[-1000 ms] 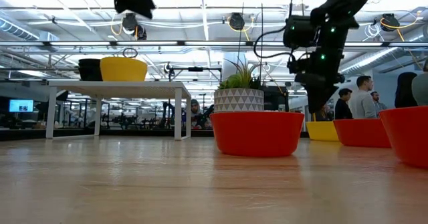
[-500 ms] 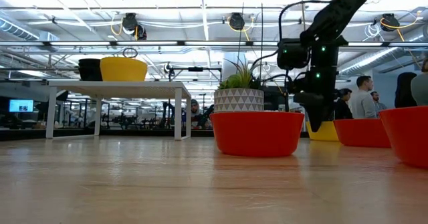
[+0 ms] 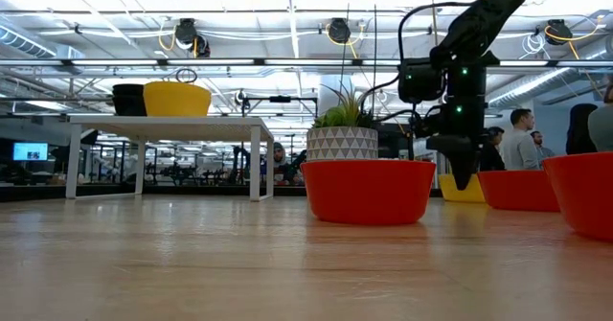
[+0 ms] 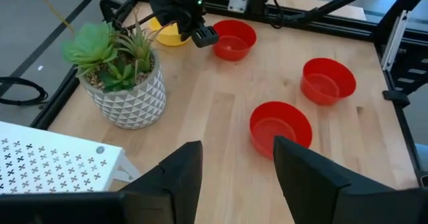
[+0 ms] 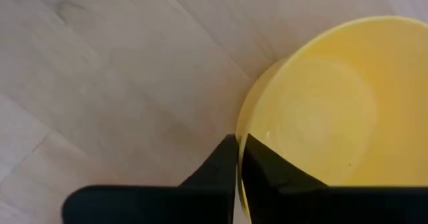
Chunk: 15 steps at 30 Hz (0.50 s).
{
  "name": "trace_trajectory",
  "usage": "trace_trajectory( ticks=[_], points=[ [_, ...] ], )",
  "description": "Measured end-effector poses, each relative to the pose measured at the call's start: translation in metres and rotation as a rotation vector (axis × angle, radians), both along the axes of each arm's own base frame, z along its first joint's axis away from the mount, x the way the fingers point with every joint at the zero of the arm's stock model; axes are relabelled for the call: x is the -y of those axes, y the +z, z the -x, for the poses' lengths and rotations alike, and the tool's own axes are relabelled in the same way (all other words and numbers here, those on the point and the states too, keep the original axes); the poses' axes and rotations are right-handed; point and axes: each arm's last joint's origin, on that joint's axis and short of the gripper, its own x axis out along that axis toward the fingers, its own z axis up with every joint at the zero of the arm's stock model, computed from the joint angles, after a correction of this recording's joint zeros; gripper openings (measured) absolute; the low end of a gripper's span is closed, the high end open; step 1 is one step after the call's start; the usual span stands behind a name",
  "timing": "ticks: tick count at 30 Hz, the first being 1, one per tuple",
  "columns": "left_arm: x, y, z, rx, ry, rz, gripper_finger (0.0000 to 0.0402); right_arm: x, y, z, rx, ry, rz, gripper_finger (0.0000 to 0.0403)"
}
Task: Pick & Place Mini bowls
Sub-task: Stack the yellow bowl on top of the yellow bowl on the shelf
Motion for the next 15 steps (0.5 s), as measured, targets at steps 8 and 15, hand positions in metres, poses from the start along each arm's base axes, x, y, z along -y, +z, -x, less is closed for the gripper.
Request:
trace_trajectory(
  ticks=[8, 15],
  points=[
    [0.0, 0.0, 0.0, 0.003, 0.027, 0.038, 0.0186, -0.011, 0.011, -0.002, 0.036, 0.02, 0.023, 0.0002],
    [0.0, 0.0, 0.0, 0.003, 0.026, 0.037, 0.0186, -0.035, 0.045, -0.007, 0.202, 0.101, 0.159, 0.0001]
  ],
)
